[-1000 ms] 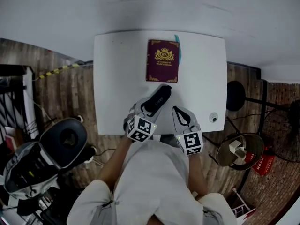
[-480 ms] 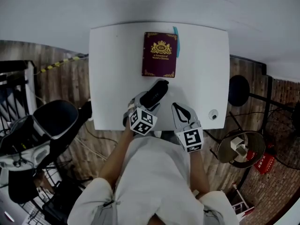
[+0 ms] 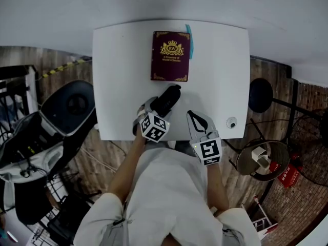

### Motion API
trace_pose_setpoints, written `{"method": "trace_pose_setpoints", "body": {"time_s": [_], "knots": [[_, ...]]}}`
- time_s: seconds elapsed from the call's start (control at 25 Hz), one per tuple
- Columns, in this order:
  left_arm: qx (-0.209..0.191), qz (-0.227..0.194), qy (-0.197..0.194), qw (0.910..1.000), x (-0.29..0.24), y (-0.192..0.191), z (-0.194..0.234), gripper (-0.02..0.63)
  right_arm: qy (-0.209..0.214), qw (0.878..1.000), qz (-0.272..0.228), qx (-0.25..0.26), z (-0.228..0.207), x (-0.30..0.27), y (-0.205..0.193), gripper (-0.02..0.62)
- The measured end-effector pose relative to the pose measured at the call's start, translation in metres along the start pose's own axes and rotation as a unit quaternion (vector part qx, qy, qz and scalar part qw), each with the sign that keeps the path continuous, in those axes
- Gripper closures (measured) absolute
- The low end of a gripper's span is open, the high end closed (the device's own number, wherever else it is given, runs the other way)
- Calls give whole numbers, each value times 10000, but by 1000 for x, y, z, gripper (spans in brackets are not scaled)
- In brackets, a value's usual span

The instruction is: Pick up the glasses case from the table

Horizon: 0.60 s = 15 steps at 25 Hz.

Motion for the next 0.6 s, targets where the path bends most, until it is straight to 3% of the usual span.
{"method": "trace_pose_setpoints", "body": {"time_s": [0.6], "knots": [[-56, 4, -365, 9993, -3, -6, -9, 262, -95, 10000, 15, 5, 5, 4, -2, 591]]}}
Point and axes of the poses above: the fingertips, and each gripper's own axes: x backward along the fingers, z to its left, y out of its top, the point moved 10 cm from there along x, backward along the fingers, and after that the axes turned 12 degrees about -y, right-handed, at the moved point
